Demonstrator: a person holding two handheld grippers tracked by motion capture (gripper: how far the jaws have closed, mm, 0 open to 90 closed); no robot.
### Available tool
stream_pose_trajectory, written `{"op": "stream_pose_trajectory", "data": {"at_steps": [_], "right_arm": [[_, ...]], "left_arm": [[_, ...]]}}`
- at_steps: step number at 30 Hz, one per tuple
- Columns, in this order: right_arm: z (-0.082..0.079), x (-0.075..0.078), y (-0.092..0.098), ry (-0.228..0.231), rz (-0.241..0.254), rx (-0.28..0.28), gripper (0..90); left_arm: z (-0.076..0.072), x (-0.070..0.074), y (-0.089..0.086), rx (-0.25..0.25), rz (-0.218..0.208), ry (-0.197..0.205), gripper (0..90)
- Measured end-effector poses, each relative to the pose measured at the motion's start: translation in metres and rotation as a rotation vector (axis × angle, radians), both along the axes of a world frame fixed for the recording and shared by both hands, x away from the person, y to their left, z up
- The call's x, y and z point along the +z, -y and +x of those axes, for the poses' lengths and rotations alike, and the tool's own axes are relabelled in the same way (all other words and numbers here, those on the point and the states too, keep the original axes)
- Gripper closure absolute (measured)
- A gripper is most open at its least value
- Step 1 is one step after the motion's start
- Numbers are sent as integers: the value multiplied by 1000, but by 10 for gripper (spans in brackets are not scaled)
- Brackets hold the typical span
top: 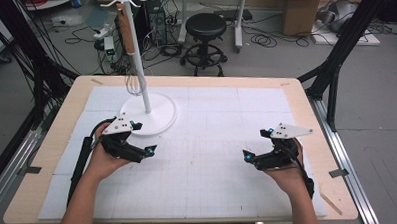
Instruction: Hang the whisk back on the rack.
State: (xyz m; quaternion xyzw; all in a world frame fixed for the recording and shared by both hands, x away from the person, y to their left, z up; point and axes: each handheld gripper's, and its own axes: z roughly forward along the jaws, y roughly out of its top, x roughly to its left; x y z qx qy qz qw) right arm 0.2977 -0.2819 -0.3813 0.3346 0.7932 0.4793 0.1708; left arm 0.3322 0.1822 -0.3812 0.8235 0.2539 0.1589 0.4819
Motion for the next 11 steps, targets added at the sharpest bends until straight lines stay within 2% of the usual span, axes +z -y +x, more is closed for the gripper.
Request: {"op": "stream_pose_trajectory", "data": {"at_steps": [11], "right_arm": [[1,-1,-2,0,-8,6,3]], "left_arm": [[-1,0,0,1,5,-2,65]]}}
